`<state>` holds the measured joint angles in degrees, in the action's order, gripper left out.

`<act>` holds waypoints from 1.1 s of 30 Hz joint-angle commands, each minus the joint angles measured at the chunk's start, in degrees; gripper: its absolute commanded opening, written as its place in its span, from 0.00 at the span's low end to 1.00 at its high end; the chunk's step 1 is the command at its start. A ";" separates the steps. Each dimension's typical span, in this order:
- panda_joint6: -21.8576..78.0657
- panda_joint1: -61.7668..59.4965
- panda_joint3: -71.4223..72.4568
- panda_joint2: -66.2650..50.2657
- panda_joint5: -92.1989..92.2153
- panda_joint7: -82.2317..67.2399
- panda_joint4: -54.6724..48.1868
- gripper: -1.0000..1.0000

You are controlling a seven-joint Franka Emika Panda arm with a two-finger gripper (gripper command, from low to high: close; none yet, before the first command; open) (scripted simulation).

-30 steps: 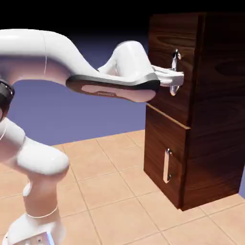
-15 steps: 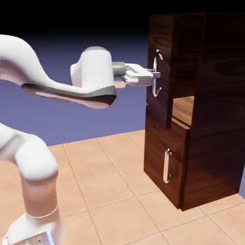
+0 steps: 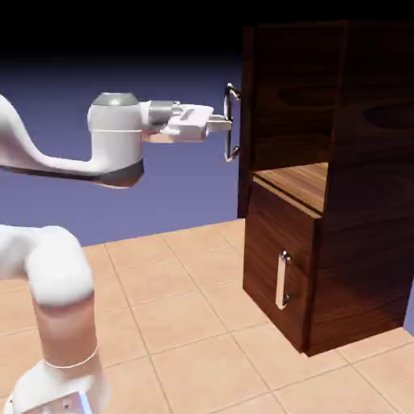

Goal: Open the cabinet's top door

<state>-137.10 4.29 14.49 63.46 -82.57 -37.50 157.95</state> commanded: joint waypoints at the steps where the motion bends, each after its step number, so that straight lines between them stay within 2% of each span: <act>1: 2.43 0.26 1.96 0.29 2.50 -0.64 -0.12 0.00; 8: 19.86 0.01 15.91 -1.07 17.10 -2.71 -4.41 0.00; 15: 37.28 -6.09 30.28 -6.36 28.13 -2.59 -14.28 0.00; 23: 55.52 -20.68 46.67 -12.20 36.63 -2.41 -30.02 0.00; 33: 71.18 -41.44 62.39 -12.36 42.96 -4.93 -48.65 0.00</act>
<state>-65.85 -37.14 76.87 51.11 -39.60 -42.43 109.30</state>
